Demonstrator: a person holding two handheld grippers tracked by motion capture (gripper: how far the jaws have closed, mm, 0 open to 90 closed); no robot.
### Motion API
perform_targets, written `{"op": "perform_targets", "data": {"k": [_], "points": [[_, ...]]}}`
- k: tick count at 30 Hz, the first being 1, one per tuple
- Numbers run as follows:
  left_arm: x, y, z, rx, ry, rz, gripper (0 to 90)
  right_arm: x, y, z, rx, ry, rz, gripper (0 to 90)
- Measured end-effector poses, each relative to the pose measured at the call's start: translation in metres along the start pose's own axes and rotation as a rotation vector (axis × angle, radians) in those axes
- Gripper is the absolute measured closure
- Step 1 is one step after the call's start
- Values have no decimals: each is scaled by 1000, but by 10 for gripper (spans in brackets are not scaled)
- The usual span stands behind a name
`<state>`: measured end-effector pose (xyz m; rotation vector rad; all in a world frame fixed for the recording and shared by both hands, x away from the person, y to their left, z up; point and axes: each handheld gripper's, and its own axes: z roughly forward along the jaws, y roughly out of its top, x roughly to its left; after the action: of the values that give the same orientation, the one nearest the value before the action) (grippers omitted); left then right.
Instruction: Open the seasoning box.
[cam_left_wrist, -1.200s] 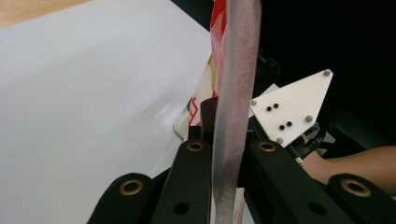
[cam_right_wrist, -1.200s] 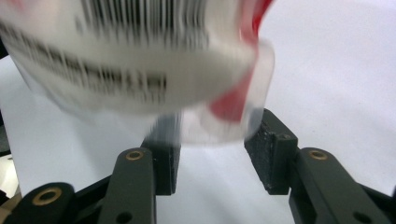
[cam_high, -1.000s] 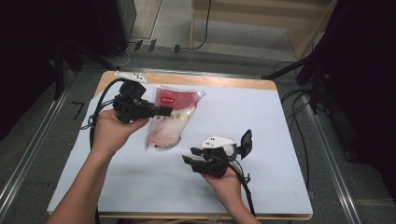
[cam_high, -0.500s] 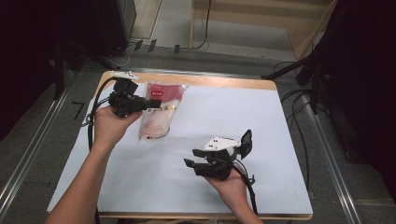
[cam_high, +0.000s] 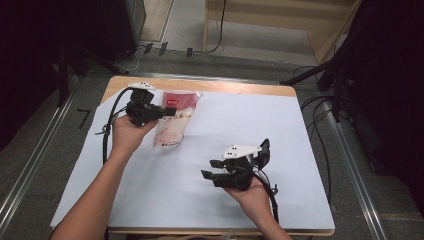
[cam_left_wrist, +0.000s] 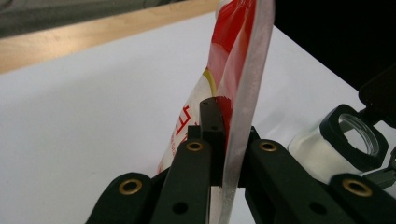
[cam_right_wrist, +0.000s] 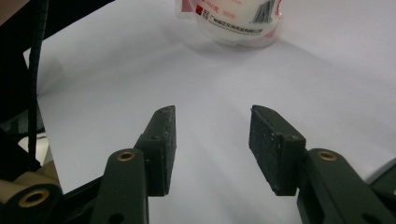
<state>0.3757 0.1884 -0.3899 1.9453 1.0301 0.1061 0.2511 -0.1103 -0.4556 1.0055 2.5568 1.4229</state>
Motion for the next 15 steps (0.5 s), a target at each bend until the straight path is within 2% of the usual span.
{"op": "perform_targets", "data": {"k": [2, 5, 8, 12, 15], "points": [[4, -3, -1, -21, -26, -31, 896, 1, -1, -1, 8, 4, -12, 520], [8, -7, -5, -14, -48, -35, 882, 0, -1, -4, -2, 8, -6, 518], [10, -12, -8, -23, -44, -43, 870, -2, -2, -8, -11, 13, 19, 515], [11, -18, -16, -16, -31, -40, 853, 0, -3, -11, -4, 4, 5, 515], [12, -22, -20, -18, -51, -62, 828, 1, -3, -12, 4, 1, 1, 514]]}}
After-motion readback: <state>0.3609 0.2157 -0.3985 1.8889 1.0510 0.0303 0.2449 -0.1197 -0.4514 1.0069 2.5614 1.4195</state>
